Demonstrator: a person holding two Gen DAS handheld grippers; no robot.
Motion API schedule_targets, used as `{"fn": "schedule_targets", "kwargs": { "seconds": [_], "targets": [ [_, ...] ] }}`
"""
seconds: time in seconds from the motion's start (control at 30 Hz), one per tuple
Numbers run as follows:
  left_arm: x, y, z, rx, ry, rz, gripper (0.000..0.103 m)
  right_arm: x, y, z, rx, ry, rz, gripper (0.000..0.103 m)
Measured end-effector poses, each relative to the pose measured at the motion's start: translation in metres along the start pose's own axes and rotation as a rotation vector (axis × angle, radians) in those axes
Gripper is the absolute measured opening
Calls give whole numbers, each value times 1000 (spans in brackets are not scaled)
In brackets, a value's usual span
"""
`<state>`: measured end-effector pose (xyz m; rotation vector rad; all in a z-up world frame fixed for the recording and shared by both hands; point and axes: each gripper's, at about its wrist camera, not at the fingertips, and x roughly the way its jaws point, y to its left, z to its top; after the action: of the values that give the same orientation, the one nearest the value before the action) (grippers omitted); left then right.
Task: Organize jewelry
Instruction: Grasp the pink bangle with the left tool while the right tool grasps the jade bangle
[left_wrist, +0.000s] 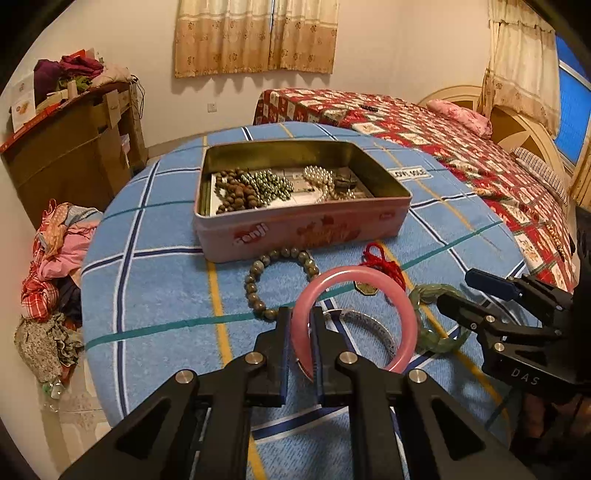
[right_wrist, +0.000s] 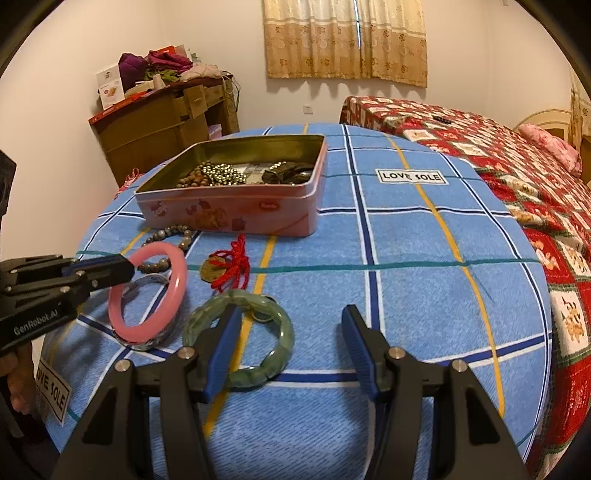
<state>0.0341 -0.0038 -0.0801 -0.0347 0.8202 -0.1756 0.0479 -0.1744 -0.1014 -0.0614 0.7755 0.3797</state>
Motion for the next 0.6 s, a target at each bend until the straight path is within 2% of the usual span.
{"fn": "schedule_targets", "kwargs": {
  "seconds": [0.27, 0.4, 0.47, 0.6],
  "targets": [
    [-4, 1, 2, 0, -7, -4, 9, 3, 1, -1, -6, 20, 15, 37],
    [-4, 2, 3, -3, -8, -2, 9, 4, 1, -2, -6, 29, 24, 30],
    [-5, 3, 3, -4, -8, -3, 9, 4, 2, -3, -7, 34, 33, 16],
    [-6, 3, 4, -6, -13, -4, 9, 0, 3, -3, -11, 17, 41, 12]
  ]
}}
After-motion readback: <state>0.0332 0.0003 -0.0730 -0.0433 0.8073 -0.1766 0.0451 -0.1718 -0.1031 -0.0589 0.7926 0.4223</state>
